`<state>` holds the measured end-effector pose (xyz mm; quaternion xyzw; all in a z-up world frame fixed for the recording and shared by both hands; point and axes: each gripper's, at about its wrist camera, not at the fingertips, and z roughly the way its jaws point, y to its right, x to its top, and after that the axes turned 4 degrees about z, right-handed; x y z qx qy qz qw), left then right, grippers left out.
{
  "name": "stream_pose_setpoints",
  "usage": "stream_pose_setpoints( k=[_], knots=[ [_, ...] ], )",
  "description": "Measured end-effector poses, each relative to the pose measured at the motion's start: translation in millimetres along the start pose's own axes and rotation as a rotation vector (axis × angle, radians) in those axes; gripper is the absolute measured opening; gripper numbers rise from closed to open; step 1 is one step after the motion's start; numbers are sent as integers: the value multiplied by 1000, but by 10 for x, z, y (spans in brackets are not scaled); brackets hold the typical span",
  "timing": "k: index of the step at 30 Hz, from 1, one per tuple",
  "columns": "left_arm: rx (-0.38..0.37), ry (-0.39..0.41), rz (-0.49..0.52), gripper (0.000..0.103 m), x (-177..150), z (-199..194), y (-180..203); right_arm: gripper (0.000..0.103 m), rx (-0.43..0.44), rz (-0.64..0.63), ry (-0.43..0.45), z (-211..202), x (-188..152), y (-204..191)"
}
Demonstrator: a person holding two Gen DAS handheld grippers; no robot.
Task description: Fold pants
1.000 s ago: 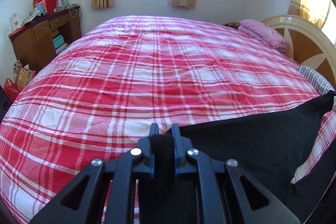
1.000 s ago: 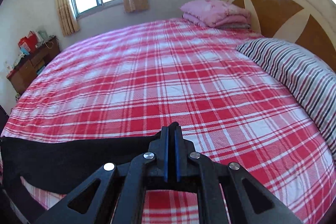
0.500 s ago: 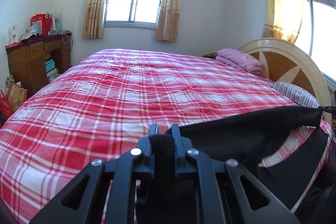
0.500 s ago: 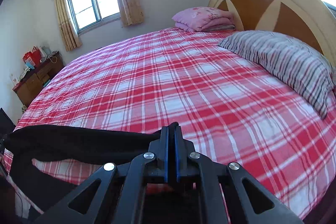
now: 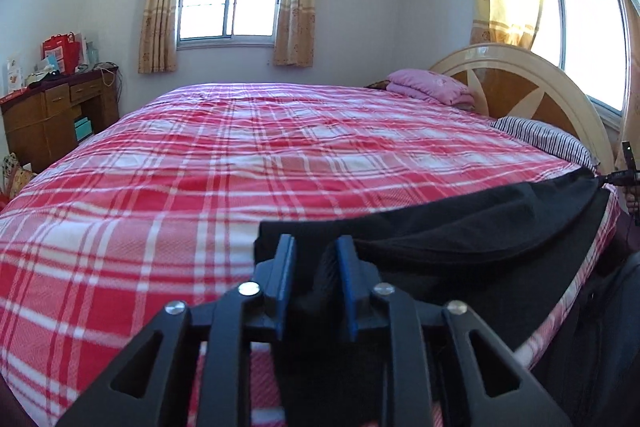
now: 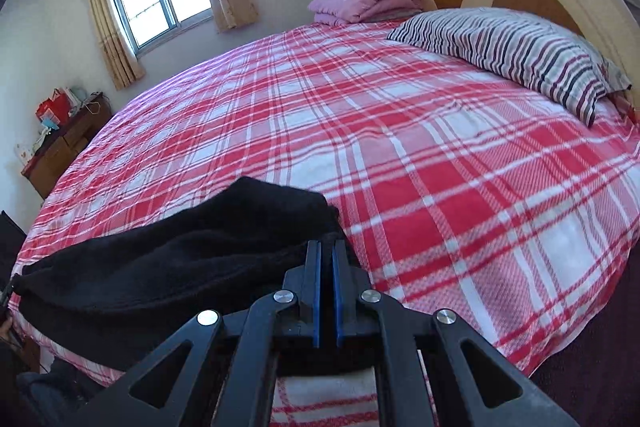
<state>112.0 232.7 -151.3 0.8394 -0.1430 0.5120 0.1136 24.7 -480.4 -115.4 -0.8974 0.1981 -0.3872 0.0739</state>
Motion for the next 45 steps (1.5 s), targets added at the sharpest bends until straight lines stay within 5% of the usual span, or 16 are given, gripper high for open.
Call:
stream_pose_setpoints(
  k=[2, 4, 11, 13, 15, 16, 18, 24, 31, 34, 35, 39, 41, 45],
  knots=[
    [4, 2, -13, 51, -67, -98, -46, 5, 12, 4, -7, -37, -22, 30],
    [19, 15, -32, 57, -110, -217, -98, 9, 8, 15, 2, -111, -18, 61],
    [72, 39, -161, 58, -137, -527, -357, 10, -76, -93, 118, -469, -20, -303],
    [50, 17, -170, 58, -108, -499, -306, 21, -44, -160, 148, -560, -30, -591],
    [23, -13, -170, 58, -84, -438, -212, 54, 16, -254, 159, -623, -84, -984],
    [14, -17, -160, 58, -89, -424, -171, 58, 38, -298, 169, -643, -132, -1173],
    [2, -15, -127, 58, -90, -425, -46, 59, 109, -402, 181, -655, -258, -1631],
    [20, -65, -3, 58, -119, -288, 280, 59, 281, -702, 42, -203, -870, -3010],
    [115, -140, 100, 58, -226, -91, 471, 59, 359, -971, -100, 408, -1720, -4003],
    [180, -162, 151, 56, -215, -71, 527, 46, 318, -1019, -111, 613, -1856, -4111],
    [193, -161, 161, 53, -210, -74, 542, 33, 309, -1013, -128, 666, -1858, -4121],
    [210, -150, 188, 29, -181, -84, 576, 4, 312, -991, -158, 696, -1819, -4087],
    [204, -133, 186, 21, -147, -112, 566, 3, 313, -982, -156, 605, -1790, -4094],
    [177, -108, 175, 21, -95, -197, 507, 3, 377, -931, -160, 369, -1656, -4039]
  ],
)
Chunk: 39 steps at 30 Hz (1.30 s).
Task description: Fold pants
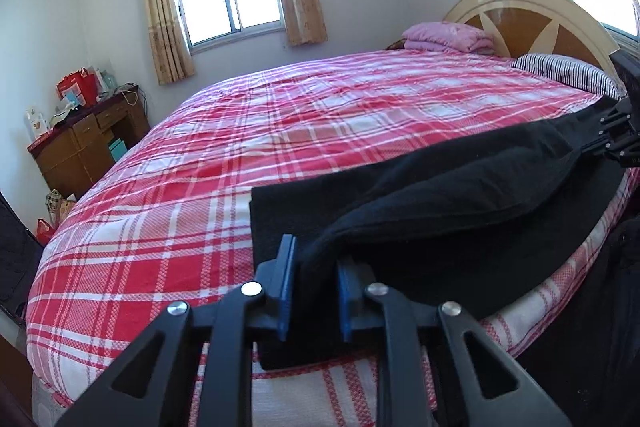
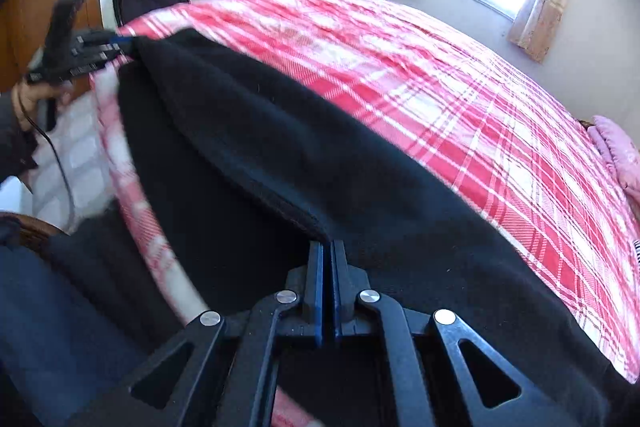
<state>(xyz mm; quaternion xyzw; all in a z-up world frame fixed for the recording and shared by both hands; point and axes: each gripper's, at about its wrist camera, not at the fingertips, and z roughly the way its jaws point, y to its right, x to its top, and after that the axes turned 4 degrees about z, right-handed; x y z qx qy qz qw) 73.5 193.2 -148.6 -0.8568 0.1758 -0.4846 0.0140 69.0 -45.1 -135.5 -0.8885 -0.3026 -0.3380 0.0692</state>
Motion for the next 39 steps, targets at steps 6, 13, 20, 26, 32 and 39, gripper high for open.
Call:
stream_pose_setpoints(
  k=[6, 13, 20, 26, 32, 39],
  knots=[
    [-4, 1, 9, 19, -36, 1, -50, 3, 83, -3, -22, -158, -52, -45],
    [-22, -14, 37, 19, -130, 22, -43, 3, 102, -49, -151, 233, -253, -213],
    [-14, -38, 43, 45, -206, 38, -100, 4, 135, -18, -189, 305, -254, -164],
    [34, -29, 22, 62, -326, -205, -391, 5, 189, 27, -187, 197, -199, 15],
    [26, 90, -61, 63, -75, -322, -359, 7, 218, 78, -131, 123, 13, 184],
    [-209, 86, -20, 68, 296, -18, 412, 46, 343, 150, -85, 25, 289, 364]
  ],
)
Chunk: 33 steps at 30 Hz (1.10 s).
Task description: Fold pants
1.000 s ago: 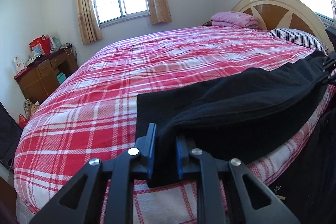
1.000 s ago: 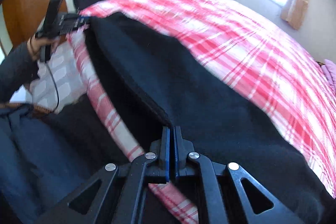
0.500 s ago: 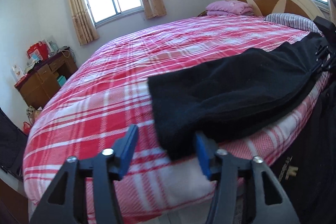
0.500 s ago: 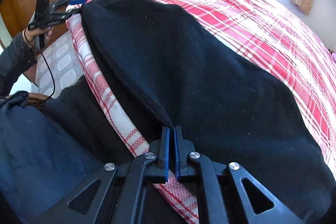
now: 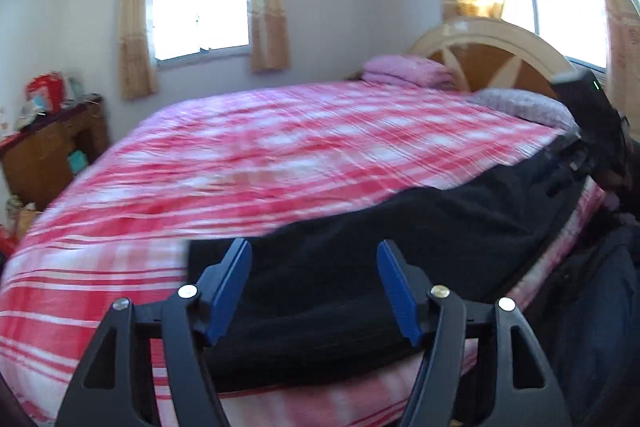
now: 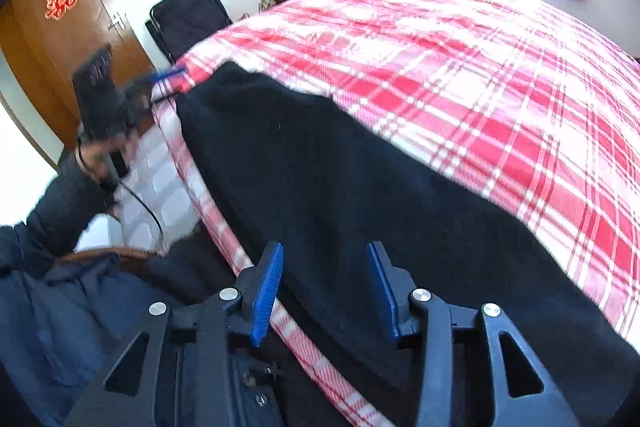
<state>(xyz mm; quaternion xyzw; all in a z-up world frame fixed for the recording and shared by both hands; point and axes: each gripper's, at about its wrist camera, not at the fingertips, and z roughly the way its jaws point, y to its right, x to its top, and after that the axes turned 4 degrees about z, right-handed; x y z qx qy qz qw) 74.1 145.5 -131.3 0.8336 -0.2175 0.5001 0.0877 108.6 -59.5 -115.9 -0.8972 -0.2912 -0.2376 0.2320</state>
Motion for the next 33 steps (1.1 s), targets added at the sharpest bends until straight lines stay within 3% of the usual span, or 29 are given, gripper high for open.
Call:
stream_pose_setpoints(
  k=[6, 11, 13, 14, 15, 20, 24, 29, 33],
  knots=[
    [-146, -90, 106, 68, -68, 463, 574, 45, -77, 87, 26, 368, 563, 80],
    [-238, -193, 94, 68, -245, 582, 719, 45, -43, 137, 18, 837, 938, 165],
    [-244, -187, 88, 68, -295, 560, 724, 36, 3, 198, 3, 1019, 1002, 236],
    [-252, -185, 78, 68, -298, 547, 712, 22, 44, 222, -20, 1095, 1011, 250],
    [-259, -183, 68, 68, -316, 516, 708, 19, 90, 227, -41, 1161, 987, 234],
    [-266, -177, 67, 68, -350, 473, 712, 19, 193, 69, -138, 1178, 768, -129],
    [-267, -176, 63, 68, -347, 455, 727, 19, 149, -19, -165, 1151, 730, -316],
    [-259, -179, 78, 68, -342, 465, 739, 19, 279, 224, -113, 1159, 920, 66],
    [-260, -176, 82, 68, -338, 482, 760, 19, 365, 437, -131, 1350, 1033, 386]
  ],
)
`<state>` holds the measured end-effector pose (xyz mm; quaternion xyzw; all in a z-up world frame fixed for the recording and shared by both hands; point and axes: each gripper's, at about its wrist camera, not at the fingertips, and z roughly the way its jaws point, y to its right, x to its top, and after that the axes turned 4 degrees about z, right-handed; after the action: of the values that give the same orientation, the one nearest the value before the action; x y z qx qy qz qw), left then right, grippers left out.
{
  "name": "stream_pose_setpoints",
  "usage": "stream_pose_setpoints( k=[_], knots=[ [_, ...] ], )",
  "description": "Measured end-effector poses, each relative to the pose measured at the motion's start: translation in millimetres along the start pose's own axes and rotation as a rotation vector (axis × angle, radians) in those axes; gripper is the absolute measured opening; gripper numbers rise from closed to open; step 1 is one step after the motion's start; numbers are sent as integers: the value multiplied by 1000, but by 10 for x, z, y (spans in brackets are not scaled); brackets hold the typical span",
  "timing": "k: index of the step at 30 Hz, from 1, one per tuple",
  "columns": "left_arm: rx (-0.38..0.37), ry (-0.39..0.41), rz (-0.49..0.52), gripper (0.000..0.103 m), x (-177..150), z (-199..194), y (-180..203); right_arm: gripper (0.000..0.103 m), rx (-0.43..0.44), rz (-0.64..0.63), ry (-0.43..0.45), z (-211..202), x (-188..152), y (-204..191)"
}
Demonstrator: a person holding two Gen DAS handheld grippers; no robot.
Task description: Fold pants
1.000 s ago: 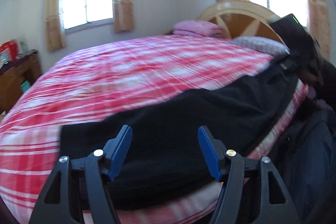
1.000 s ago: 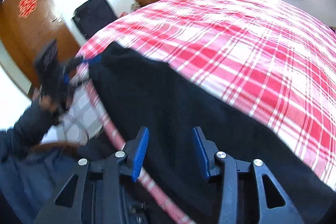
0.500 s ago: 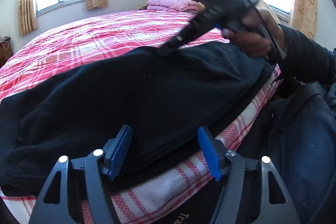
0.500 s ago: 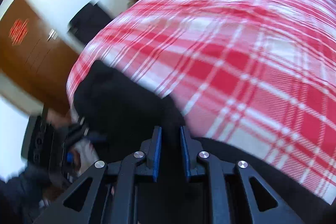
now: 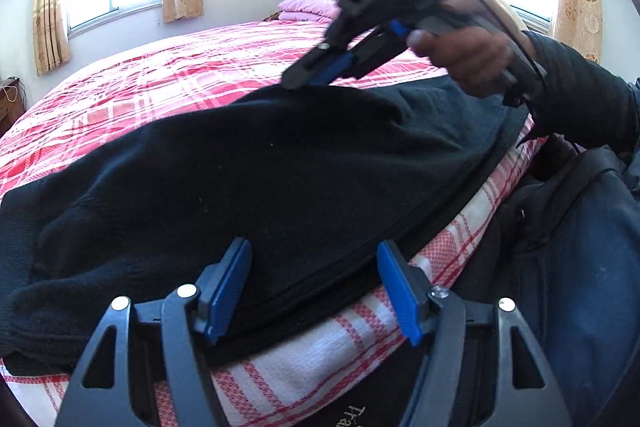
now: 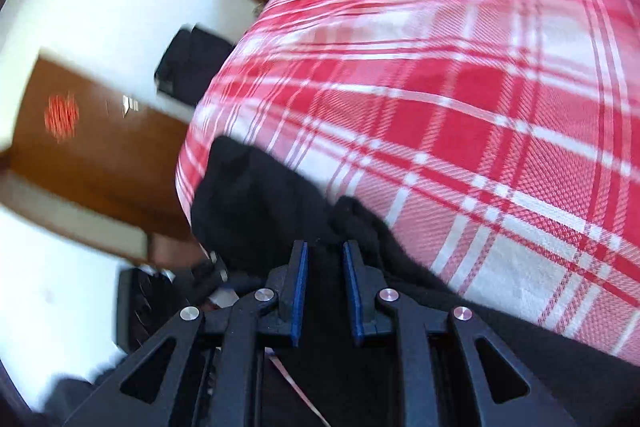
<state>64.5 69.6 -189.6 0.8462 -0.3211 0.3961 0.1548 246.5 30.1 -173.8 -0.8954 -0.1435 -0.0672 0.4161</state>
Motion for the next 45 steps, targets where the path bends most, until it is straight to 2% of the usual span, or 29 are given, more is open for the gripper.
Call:
stream_pose_setpoints(
  k=[5, 7, 14, 16, 17, 24, 25, 26, 32, 34, 38, 40, 44, 45],
  knots=[
    [8, 0, 14, 68, -26, 2, 8, 19, 128, 170, -18, 56, 113, 223],
    [11, -2, 20, 68, -31, 11, 16, 19, 131, 185, -10, 63, 121, 233],
    [15, -4, 29, 68, -23, 2, 9, 20, -5, 172, 90, -124, 160, 243],
    [17, -4, 31, 68, -25, 3, 12, 24, -51, 157, 82, -91, 196, 206],
    [18, -5, 34, 68, -26, 7, 15, 24, -48, 150, 75, -56, 209, 195],
    [16, -3, 33, 68, -31, 5, 10, 24, -123, 86, 43, 212, 191, 44],
    [16, -3, 33, 68, -31, 5, 12, 22, -122, 80, 48, 220, 187, 32],
    [15, -3, 34, 68, -32, 4, 17, 8, -115, 73, 53, 210, 183, 17],
    [16, 4, 41, 69, -52, 9, 10, 5, -104, 19, 159, -73, 210, -194],
    [17, 5, 44, 69, -57, 13, 8, 5, -124, 14, 177, -89, 235, -225],
    [19, 3, 57, 70, -76, 21, 19, 4, -228, 35, 166, 89, 315, -50],
    [13, 4, 61, 73, -83, 24, 33, 4, -269, 38, 149, 194, 328, 57],
    [25, 5, 76, 76, -55, 25, 106, 8, -236, 29, 153, 151, 314, 47],
    [26, 4, 73, 76, -39, 17, 103, 18, -240, 26, 166, 71, 293, 22]
  ],
)
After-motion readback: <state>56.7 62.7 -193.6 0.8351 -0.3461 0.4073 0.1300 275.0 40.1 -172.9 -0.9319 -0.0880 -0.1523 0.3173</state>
